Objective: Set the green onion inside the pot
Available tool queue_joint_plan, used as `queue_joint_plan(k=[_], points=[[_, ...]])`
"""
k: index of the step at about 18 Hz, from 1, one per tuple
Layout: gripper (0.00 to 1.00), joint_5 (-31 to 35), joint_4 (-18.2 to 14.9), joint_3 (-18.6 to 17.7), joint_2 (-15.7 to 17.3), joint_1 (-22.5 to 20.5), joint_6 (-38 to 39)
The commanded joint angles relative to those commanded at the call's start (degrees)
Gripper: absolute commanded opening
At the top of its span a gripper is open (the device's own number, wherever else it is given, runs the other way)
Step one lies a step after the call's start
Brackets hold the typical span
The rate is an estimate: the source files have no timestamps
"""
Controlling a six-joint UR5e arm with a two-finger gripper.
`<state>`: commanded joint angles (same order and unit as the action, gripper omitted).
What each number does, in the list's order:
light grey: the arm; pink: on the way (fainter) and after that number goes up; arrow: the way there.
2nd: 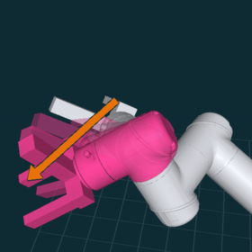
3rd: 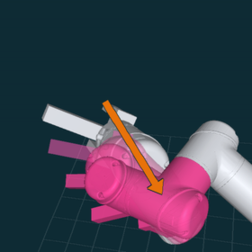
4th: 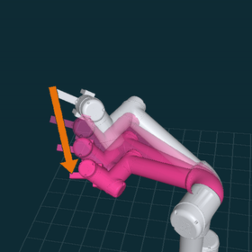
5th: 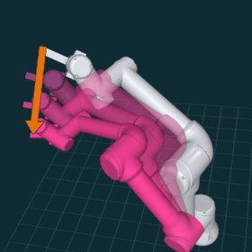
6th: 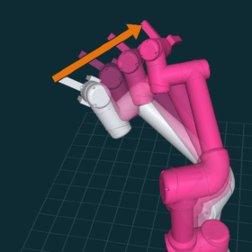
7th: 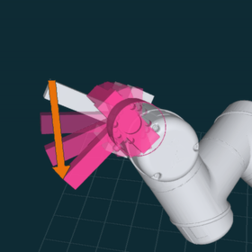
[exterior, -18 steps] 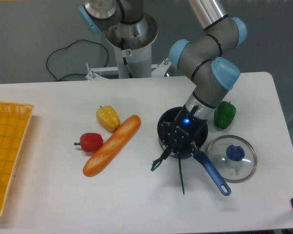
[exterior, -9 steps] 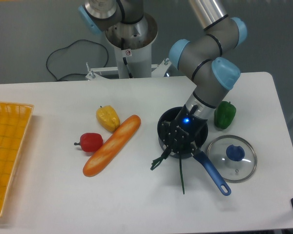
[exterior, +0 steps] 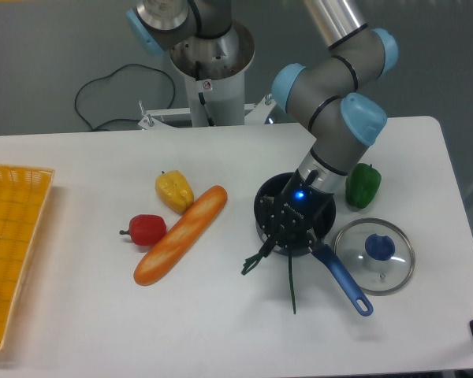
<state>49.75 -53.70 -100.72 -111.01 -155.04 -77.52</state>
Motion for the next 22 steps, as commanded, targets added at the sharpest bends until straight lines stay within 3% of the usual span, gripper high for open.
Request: queue_joint_plan(k=[22], points=[[0.17, 0.3, -0.4, -1.9, 0.0, -0.4, -3.7]])
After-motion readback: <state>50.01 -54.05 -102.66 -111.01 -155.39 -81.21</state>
